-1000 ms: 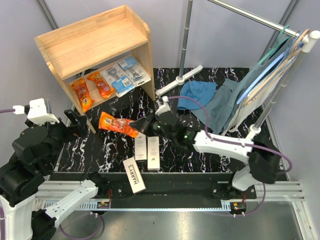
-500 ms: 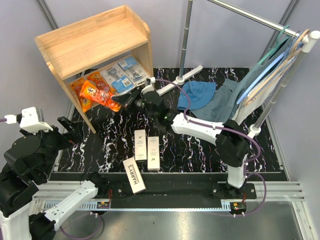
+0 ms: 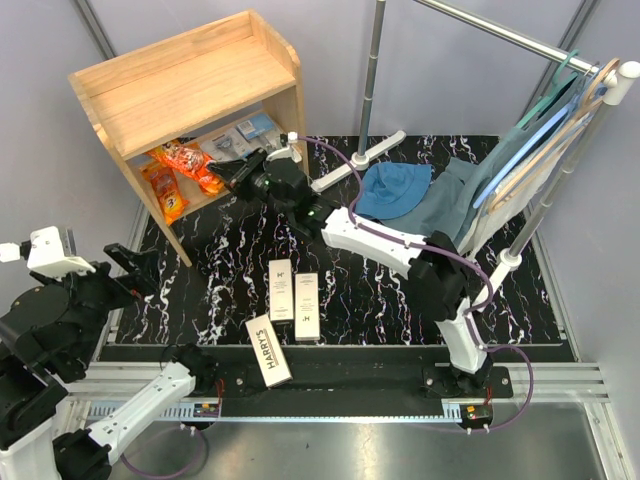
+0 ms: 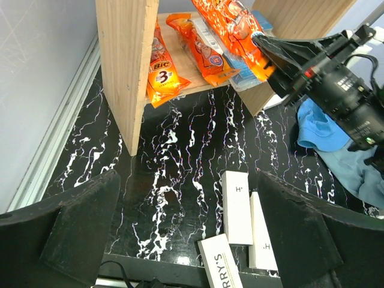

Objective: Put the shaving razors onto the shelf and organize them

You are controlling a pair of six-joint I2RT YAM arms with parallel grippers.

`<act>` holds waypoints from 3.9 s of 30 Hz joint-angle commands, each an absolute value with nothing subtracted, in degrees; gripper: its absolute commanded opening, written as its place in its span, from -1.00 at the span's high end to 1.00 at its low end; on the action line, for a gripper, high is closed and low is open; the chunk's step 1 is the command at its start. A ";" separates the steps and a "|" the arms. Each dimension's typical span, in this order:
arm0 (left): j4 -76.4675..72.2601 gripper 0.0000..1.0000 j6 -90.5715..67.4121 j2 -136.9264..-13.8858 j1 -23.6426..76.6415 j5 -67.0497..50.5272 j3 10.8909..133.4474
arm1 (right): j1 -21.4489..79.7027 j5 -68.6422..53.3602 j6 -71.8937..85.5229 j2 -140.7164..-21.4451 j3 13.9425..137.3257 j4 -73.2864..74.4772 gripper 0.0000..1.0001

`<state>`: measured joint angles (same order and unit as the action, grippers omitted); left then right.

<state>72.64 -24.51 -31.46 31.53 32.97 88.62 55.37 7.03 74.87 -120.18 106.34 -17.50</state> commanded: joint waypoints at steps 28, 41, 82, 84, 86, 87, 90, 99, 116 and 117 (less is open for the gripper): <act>70.22 -0.98 -21.53 -35.25 31.38 35.68 103.19 | 62.23 31.10 60.91 -139.83 143.26 6.33 0.92; 70.22 -0.98 -21.27 -34.45 31.46 34.28 101.08 | 63.90 35.42 60.47 -140.97 144.58 7.64 0.86; 69.43 -0.98 -22.06 -31.82 31.38 32.96 96.42 | 64.34 28.83 57.04 -135.62 142.12 7.65 -0.36; 69.34 -0.98 -22.15 -31.73 31.38 32.78 96.15 | 64.34 28.65 56.60 -134.92 141.77 7.65 -0.39; 69.17 -0.98 -22.32 -31.73 31.38 32.70 95.63 | 64.34 28.57 56.60 -133.95 141.16 7.73 -0.41; 69.26 -0.98 -22.32 -31.64 31.46 32.61 95.45 | 64.42 28.48 56.51 -133.68 140.63 7.73 -0.44; 68.99 -0.98 -22.41 -31.47 31.38 32.34 94.92 | 64.42 28.13 56.51 -132.28 138.88 7.56 -0.47; 68.99 -0.98 -22.76 -31.29 31.38 31.82 93.69 | 64.34 27.60 57.48 -126.30 130.53 7.47 -0.64; 69.08 -0.98 -23.64 -32.95 31.38 28.04 92.90 | 64.34 30.94 51.95 -110.92 109.87 -2.20 -0.75; 69.34 -0.98 -23.73 -34.00 31.38 26.47 92.90 | 64.34 30.68 51.51 -110.31 109.69 -2.20 -0.75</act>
